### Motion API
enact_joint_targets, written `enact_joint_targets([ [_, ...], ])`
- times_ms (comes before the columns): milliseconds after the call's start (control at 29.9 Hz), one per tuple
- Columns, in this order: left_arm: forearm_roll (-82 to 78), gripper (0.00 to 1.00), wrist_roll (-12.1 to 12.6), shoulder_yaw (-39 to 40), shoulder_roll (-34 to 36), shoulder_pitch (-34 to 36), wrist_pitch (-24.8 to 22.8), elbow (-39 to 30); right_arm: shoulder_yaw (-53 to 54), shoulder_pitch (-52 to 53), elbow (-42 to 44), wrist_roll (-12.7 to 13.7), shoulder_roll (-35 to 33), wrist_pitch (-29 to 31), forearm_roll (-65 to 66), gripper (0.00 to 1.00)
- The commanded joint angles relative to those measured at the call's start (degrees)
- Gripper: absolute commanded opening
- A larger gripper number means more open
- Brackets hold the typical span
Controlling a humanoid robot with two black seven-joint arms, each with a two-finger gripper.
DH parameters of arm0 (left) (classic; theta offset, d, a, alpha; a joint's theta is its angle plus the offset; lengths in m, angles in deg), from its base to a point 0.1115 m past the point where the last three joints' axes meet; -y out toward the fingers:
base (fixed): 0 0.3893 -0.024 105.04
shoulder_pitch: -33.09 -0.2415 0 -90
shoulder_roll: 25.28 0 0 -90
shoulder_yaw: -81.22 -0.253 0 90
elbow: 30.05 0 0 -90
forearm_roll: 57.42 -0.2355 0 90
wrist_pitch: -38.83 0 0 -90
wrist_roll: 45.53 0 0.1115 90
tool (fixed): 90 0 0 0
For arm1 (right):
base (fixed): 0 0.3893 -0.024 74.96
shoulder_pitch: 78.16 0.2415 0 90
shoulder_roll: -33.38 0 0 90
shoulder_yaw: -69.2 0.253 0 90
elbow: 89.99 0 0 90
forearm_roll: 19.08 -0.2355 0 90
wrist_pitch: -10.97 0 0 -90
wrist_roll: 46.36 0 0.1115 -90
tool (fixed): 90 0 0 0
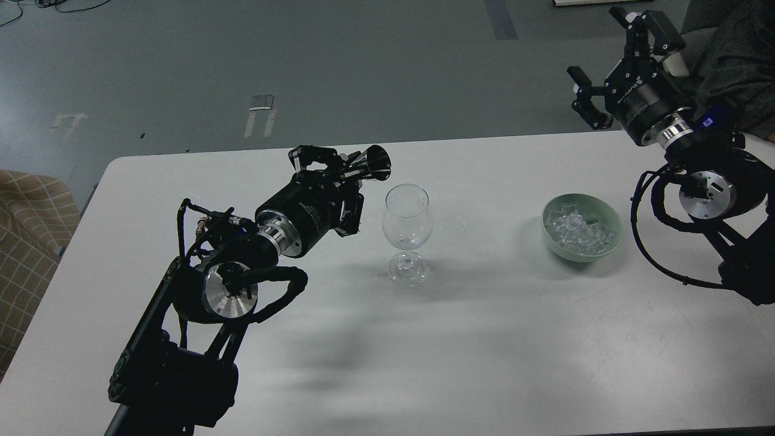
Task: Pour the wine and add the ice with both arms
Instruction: 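Position the jigger above the wine glass rim with the left gripper, then tilt the jigger over the wine glass to pour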
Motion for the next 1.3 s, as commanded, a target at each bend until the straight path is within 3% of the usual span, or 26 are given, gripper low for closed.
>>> enact_joint_targets([
  [0, -1.34, 0.00, 0.05, -0.21, -0.18, 0.23, 0.00, -0.11, 0.00, 0.00, 0.01, -0.03, 0.00, 0.00, 0.00, 1.00],
  [1270, -22.26, 0.00, 0.58, -6.27, 0.52, 1.82, 0.00, -1.43, 0.09, 0.00, 0.01, -0.20, 0.00, 0.00, 0.00, 1.00],
])
